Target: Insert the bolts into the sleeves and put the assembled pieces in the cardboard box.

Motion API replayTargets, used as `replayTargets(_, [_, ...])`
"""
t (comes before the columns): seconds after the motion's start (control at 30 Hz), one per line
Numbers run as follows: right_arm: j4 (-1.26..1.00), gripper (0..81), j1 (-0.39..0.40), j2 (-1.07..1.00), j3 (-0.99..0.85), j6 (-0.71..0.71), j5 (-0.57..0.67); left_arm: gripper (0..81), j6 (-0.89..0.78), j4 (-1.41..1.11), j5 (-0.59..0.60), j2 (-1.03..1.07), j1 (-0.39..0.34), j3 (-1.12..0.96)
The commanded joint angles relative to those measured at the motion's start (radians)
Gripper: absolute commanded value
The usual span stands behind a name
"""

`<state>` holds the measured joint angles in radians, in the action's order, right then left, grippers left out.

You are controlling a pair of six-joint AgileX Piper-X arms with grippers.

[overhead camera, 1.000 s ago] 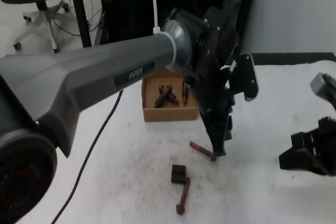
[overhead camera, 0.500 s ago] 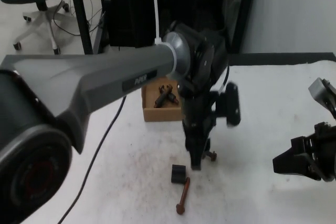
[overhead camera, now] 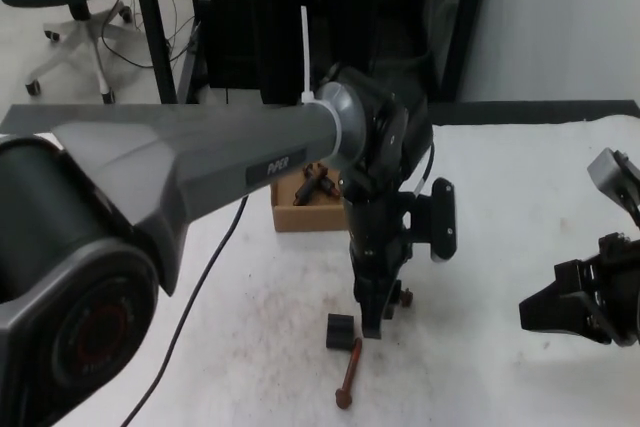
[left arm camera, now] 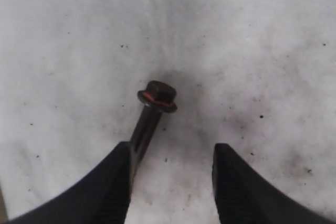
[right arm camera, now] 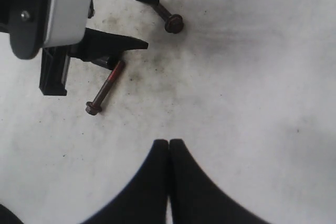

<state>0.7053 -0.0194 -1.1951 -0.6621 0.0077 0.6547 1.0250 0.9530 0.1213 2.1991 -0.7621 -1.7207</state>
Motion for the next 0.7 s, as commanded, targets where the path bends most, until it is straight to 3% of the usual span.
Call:
replayTargets(0.0, [-0.006,0.3,-0.004,0.003,-0.001,0.000,0.018,43.9,0.004,-0.002,0.007,0.002,0.002,-0.005])
replayTargets(0.47, [-0.006,0.3,-0.004,0.003,-0.001,0.000,0.018,43.8,-0.019,-0.115,0.045,0.029,-0.008,-0.005])
replayTargets(0.67, [-0.006,0.3,-0.004,0.003,-0.001,0.000,0.018,38.2,-0.023,-0.122,0.045,0.029,-0.003,-0.005])
